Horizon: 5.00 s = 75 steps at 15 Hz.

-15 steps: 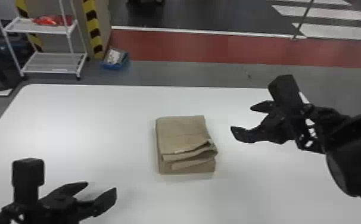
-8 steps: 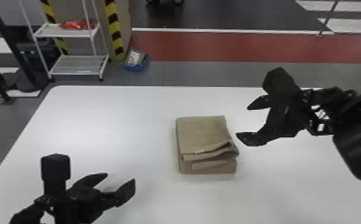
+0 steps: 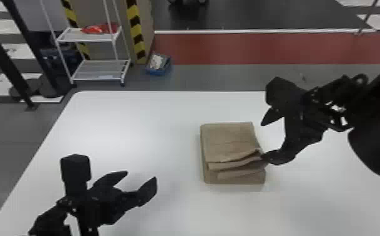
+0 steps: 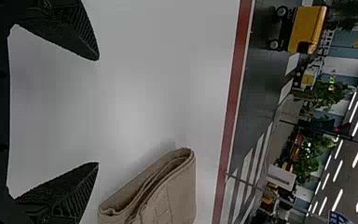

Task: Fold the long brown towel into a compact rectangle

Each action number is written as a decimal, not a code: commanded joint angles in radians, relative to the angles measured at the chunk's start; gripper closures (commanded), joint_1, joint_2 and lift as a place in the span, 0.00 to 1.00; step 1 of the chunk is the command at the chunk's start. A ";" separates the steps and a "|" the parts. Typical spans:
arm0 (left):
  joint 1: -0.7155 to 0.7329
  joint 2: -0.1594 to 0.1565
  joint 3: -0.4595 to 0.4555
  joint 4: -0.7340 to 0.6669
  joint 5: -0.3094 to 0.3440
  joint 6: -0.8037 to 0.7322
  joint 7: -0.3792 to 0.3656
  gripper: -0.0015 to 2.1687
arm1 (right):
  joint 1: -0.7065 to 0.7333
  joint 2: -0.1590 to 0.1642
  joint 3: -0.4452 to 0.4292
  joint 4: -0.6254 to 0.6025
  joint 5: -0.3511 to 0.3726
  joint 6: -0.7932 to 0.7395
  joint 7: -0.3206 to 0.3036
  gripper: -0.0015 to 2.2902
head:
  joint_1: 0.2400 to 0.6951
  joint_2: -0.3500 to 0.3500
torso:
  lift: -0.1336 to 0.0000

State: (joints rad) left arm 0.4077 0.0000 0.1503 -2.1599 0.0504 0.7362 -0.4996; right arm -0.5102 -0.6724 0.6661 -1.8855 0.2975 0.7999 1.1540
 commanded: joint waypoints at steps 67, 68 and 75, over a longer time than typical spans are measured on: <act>-0.127 -0.003 -0.364 0.302 0.011 -0.344 -0.079 0.13 | -0.054 0.139 0.092 0.031 0.141 0.068 0.015 0.70 | 1.00 0.33 | 0.10; -0.139 -0.003 -0.376 0.324 0.011 -0.360 -0.080 0.13 | -0.054 0.137 0.090 0.023 0.138 0.077 0.018 0.70 | 1.00 0.33 | 0.10; -0.214 -0.003 -0.397 0.442 0.000 -0.326 -0.082 0.13 | -0.034 0.109 0.090 -0.012 0.137 0.092 0.030 0.70 | 1.00 0.29 | 0.10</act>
State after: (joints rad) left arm 0.2025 0.0000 -0.2438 -1.7296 0.0517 0.3964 -0.5812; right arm -0.5478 -0.5594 0.7563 -1.8922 0.4341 0.8918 1.1838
